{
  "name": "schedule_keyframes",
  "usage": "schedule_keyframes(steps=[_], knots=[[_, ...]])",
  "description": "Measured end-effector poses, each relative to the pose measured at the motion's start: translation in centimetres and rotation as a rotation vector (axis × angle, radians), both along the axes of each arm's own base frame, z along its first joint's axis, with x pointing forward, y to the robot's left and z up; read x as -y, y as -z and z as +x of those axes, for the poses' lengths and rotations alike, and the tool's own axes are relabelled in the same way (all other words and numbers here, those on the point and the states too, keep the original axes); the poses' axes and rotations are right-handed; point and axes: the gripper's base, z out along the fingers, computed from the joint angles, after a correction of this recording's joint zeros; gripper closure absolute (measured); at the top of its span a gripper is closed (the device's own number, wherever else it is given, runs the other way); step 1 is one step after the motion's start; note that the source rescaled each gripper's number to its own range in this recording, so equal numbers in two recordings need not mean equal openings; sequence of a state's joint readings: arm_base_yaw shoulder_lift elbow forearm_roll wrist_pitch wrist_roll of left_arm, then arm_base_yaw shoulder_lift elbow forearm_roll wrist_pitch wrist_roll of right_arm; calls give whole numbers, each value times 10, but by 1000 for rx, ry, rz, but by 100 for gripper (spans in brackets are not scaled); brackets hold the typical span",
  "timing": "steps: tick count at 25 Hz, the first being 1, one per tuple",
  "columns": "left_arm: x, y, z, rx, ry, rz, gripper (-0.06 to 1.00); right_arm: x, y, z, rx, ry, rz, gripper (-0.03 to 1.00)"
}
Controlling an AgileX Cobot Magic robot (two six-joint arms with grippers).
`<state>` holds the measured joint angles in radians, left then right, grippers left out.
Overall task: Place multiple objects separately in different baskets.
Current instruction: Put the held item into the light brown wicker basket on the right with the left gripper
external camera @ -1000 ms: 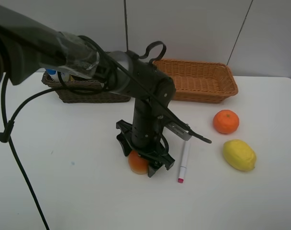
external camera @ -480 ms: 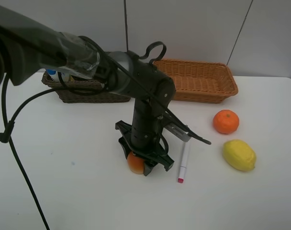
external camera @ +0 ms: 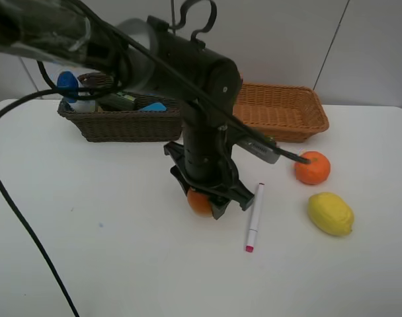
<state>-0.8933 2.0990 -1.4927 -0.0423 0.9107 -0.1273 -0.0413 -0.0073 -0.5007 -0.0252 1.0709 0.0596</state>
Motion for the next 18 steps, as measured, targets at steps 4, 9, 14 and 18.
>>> schedule_keyframes(steps=[4,9,14,18], knots=[[5,-37,19,90,-40,-133,43,0,0,0,0,0,0,-3],[15,-70,78,210,-147,-319,43,0,0,0,0,0,0,-3],[26,-81,133,336,-218,-471,43,0,0,0,0,0,0,-3],[35,-58,167,412,-250,-537,43,0,0,0,0,0,0,-3]])
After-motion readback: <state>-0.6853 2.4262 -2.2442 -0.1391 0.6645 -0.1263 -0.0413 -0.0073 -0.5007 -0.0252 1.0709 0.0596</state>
